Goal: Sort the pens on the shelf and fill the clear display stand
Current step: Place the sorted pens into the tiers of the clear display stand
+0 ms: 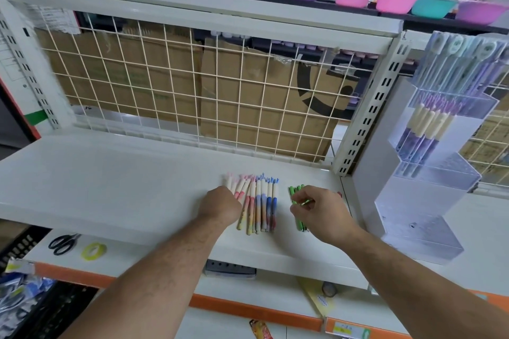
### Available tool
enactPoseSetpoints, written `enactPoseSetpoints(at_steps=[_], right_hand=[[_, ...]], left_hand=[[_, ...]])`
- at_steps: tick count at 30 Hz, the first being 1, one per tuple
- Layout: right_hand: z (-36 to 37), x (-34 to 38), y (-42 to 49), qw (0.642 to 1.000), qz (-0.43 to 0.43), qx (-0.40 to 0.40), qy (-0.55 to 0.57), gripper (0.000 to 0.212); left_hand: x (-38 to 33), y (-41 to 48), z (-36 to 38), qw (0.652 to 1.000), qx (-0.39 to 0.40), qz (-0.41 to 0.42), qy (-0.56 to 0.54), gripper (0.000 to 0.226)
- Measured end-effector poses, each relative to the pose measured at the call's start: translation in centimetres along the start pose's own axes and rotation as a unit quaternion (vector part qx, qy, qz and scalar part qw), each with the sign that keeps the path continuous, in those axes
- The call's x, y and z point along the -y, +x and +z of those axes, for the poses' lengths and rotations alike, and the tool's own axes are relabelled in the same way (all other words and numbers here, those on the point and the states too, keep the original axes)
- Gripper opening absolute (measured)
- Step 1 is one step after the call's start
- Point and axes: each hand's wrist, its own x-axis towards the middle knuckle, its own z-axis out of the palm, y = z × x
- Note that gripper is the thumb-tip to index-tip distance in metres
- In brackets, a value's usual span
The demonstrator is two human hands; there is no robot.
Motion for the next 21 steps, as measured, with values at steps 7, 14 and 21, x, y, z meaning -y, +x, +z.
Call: enactPoseSetpoints(at_steps=[7,14,21], right_hand=[[-0.5,0.4,-0.1,1.000,0.008,0.004,0.013,0.016],[-1.1,1.2,-0.7,0.999,0.021,-0.009,0.022,0.012],[-3.8,2.0,-1.2,0.992,0.054,-0.058,0.099,0.018]], left_hand=[[0.0,-0.2,-0.4,0.997,-0.002,-0.020,-0.078,0.022],[-2.5,-2.1,0.0,0.978,-0.017,0.082,-0.189,0.024],[-7.6,-5.6,2.0,0.951,0.051,0.184,-0.245,0.027]])
